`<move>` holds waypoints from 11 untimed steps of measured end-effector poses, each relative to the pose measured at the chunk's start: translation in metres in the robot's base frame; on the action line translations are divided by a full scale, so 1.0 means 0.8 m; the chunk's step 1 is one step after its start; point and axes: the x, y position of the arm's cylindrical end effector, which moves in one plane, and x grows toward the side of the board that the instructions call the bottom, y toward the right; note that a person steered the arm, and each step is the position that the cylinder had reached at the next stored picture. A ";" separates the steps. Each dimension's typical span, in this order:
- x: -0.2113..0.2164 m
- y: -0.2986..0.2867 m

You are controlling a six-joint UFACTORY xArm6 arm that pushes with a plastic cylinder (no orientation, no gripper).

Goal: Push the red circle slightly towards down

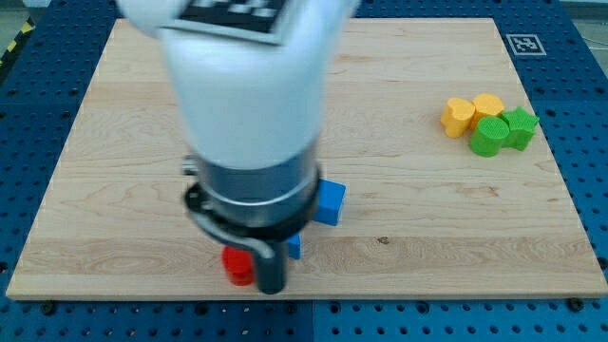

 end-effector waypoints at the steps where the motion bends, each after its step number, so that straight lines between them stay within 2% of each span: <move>1: 0.000 -0.078; 2: -0.001 -0.107; 4: -0.018 -0.001; 5: -0.048 0.002; 8: -0.057 -0.085; 10: -0.065 -0.050; 11: -0.064 -0.084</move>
